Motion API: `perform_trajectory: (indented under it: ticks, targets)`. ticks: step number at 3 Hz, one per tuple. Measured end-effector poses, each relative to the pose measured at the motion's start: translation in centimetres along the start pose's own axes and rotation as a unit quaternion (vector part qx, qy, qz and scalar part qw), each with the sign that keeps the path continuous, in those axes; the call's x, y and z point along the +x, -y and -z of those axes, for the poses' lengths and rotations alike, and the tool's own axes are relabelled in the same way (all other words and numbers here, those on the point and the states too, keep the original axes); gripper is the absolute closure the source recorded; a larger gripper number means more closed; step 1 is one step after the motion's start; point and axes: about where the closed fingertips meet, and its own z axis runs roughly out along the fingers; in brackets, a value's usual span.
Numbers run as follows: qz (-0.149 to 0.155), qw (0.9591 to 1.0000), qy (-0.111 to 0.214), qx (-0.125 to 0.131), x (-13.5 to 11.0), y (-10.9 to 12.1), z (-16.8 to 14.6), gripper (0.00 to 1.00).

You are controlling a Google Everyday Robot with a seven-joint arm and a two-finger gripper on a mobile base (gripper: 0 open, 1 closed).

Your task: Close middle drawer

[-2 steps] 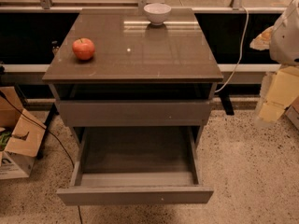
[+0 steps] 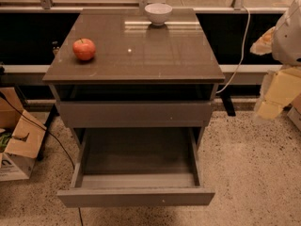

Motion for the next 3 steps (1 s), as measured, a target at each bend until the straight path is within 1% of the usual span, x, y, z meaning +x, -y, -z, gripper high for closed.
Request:
perform_trajectory:
  ticks: [1, 2, 3]
  targets:
    - [0.007, 0.9997, 0.017, -0.013, -0.6, -1.2, -2.0, 0.39]
    - [0.017, 0.9987, 0.039, -0.029, -1.4, -3.0, -5.1, 0.62]
    - [0.019, 0.9972, 0.059, -0.042, -1.6, -4.4, -8.9, 0.85]
